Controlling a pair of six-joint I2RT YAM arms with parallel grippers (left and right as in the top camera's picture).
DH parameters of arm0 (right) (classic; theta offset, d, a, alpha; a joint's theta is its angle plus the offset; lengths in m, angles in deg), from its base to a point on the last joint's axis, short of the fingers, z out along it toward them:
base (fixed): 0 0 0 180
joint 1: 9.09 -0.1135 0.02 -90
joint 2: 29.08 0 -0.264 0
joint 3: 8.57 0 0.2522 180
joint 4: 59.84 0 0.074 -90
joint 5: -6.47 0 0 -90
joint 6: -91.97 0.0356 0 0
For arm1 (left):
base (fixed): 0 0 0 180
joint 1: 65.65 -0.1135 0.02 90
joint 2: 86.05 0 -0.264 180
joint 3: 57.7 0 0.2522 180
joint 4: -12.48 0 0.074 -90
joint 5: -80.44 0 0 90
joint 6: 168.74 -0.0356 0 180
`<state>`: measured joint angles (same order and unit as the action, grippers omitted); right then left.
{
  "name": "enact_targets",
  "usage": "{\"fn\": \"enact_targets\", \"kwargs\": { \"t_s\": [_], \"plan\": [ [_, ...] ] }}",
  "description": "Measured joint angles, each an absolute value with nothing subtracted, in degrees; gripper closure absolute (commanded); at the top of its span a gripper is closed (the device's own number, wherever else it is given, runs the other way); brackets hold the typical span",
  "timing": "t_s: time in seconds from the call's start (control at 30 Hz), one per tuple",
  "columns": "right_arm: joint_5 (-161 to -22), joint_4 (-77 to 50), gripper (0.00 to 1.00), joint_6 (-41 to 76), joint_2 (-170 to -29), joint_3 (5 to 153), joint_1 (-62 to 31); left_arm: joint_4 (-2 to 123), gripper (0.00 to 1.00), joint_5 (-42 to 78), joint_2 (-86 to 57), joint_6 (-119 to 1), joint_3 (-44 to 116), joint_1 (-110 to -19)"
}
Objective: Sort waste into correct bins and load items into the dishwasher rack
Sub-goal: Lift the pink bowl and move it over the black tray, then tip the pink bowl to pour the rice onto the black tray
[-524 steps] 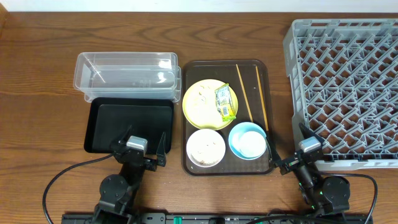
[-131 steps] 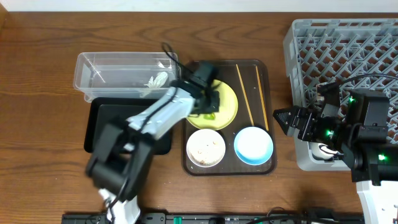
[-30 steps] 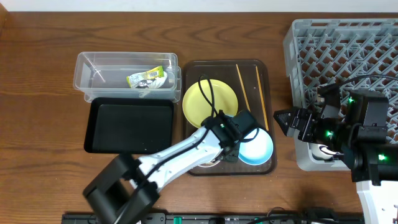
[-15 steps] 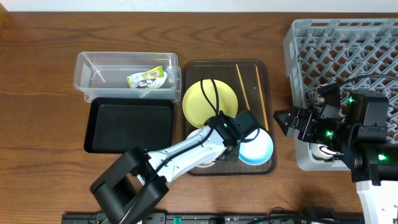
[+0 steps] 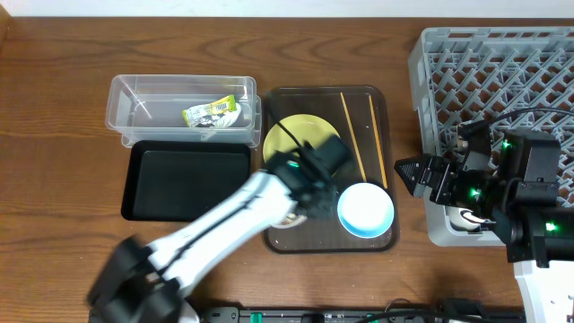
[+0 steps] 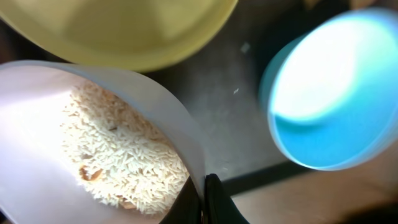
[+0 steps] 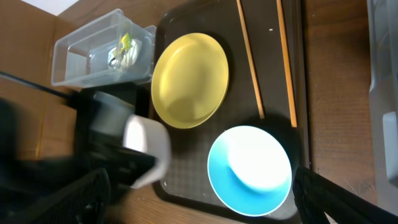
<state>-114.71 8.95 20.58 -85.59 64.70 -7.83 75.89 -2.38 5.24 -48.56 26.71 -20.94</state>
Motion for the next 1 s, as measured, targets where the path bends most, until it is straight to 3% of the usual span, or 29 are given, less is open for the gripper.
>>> {"fn": "enact_targets", "kwargs": {
  "t_s": [0.27, 0.6, 0.77, 1.0],
  "plan": [
    [-114.71, 8.95, 0.09, 20.58, -85.59, 64.7, -7.83, 80.66, 0.94, 16.72, -6.46, -59.1, 27.41, -43.5],
    [-114.62, 8.95, 0.08, 20.58, -85.59, 64.7, -7.83, 84.24, 0.94, 48.2, -5.71, -79.88, 20.0, -72.15],
    [-114.6, 8.95, 0.09, 20.58, -85.59, 64.7, -7.83, 84.31, 0.94, 60.19, -1.89, -88.32, 14.43, -78.67],
    [-114.6, 9.04, 0.09, 20.58, -85.59, 64.7, -7.83, 83.98, 0.94, 68.67, 3.88, -94.11, 12.7, -80.83]
  ]
}}
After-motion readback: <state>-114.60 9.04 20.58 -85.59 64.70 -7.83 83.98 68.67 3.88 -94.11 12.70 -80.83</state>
